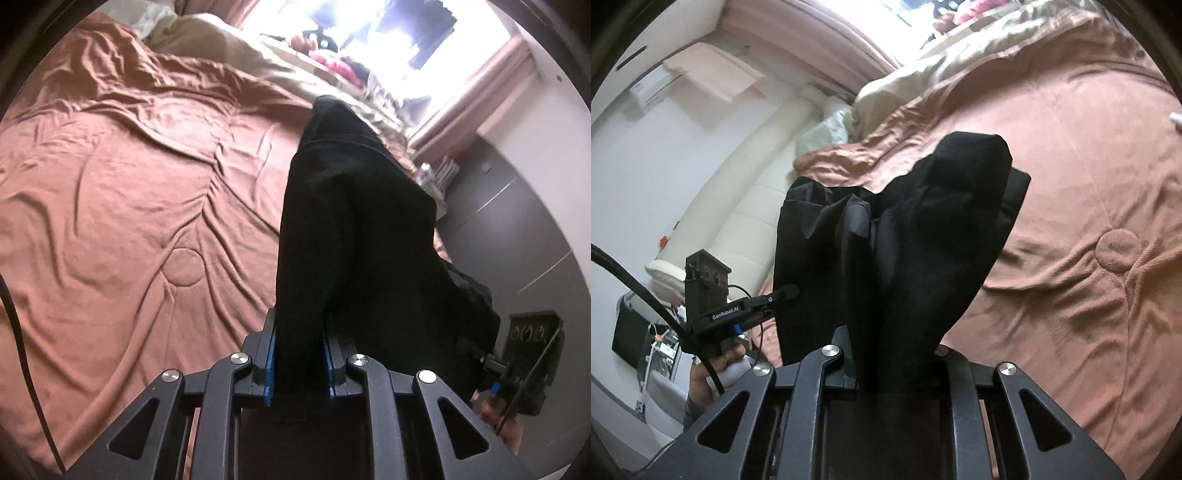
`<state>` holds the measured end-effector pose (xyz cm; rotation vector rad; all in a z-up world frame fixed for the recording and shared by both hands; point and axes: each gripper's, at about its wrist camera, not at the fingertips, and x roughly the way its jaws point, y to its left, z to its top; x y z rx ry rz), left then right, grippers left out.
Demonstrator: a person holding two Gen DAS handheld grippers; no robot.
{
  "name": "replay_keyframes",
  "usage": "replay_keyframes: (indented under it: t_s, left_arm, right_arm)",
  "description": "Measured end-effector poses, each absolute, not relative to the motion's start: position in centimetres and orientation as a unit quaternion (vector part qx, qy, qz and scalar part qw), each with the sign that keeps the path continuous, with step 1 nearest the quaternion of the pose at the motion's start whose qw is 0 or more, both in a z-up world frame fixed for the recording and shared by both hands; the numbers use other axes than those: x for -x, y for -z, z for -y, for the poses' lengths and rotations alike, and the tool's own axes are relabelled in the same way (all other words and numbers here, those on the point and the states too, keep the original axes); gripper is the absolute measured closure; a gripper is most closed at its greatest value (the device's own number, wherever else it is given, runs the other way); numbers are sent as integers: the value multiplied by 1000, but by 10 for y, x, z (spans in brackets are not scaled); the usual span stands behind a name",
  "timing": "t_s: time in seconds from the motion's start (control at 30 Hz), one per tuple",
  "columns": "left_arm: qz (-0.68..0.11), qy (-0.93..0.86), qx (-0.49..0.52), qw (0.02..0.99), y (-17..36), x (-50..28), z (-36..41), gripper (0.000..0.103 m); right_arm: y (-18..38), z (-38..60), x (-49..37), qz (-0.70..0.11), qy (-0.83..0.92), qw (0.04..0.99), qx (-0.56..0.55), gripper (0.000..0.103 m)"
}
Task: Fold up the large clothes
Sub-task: 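Lift the black bundle with both grippers and carry it toward the bed's foot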
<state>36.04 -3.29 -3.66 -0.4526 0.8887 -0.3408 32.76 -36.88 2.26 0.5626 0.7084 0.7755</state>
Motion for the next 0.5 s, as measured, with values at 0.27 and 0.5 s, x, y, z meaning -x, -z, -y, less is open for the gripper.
replay_keyframes:
  t_s: [0.27,0.5]
  left_arm:
    - [-372,180,229,881,7,-291,20,84]
    - [-338,184,234,893,-14,-255,-4,85]
  right_arm:
    - [-41,354,-255,-291,-370,849,-239,91]
    - [-51,337,-217,-263,-379,861,-214,92]
